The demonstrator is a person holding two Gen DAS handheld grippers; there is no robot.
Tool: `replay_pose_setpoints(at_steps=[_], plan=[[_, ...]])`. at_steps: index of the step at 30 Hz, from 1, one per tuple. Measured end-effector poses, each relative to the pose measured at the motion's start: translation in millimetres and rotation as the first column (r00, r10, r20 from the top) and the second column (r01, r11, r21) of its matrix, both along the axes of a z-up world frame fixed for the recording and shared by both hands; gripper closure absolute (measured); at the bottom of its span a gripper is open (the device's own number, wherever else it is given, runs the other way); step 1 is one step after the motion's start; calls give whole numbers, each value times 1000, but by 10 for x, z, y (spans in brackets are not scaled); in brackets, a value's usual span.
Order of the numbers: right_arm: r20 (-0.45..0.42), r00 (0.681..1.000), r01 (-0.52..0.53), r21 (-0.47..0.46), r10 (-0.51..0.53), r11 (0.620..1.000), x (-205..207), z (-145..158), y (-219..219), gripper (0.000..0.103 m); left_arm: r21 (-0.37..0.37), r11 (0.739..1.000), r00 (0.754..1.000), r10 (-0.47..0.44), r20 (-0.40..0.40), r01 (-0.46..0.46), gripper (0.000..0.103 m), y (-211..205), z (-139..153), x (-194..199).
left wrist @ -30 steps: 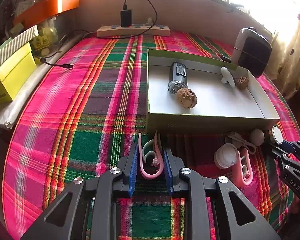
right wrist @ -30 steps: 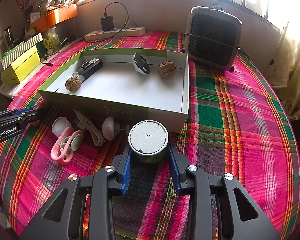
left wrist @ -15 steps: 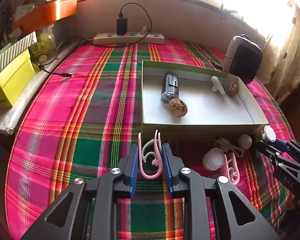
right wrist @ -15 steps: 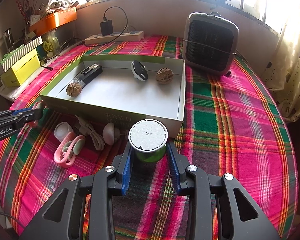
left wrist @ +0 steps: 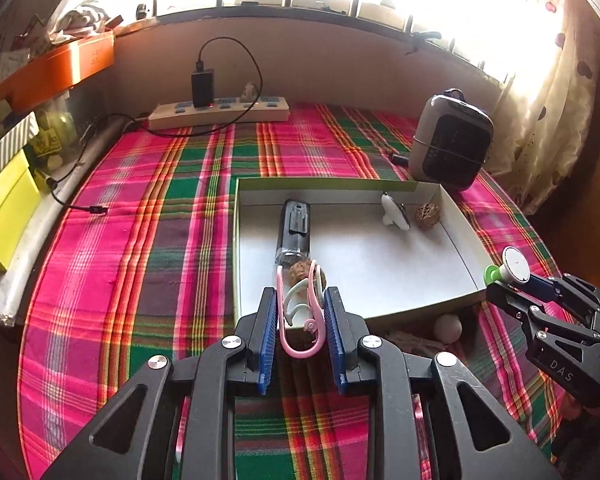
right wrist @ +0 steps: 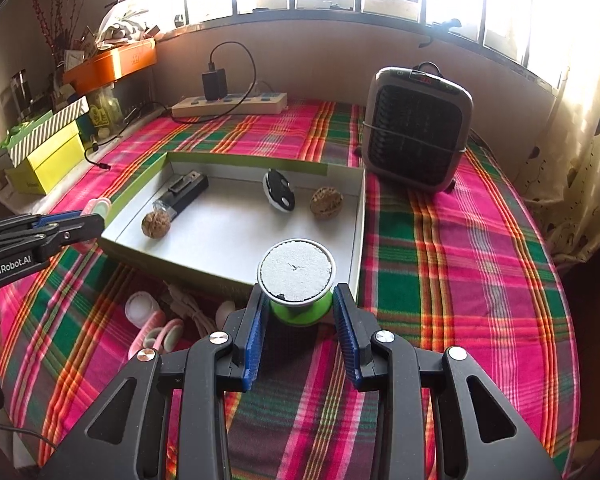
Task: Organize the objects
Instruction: 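Carry the ear hook with the left tool while the right tool carries the jar over the box, then lower and open the left tool releasing the ear hook while the right tool releases the jar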
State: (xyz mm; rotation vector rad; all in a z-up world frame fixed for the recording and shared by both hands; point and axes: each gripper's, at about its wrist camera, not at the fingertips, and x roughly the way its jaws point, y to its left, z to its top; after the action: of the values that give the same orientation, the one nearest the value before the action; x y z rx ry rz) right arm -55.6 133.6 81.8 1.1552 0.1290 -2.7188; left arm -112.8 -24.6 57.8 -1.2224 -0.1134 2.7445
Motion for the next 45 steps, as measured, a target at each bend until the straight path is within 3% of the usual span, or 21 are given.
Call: replay_pose_setpoints(at_steps=[7,19,45], plan=[[-9,1000,-20,-1,20,1000,-223,51,-86,69,35,998,999,-52,3,51,82,125,33,-281],[30,999,-38,-9,38,999,-612,-80,-145,69,22,994,993,-106,42,105,82,284,-144,-766],[77,996,-43,8,43,999,-892,-328,-175,69,-37,986,983,-155,96,160,81,510,-426,-1103]])
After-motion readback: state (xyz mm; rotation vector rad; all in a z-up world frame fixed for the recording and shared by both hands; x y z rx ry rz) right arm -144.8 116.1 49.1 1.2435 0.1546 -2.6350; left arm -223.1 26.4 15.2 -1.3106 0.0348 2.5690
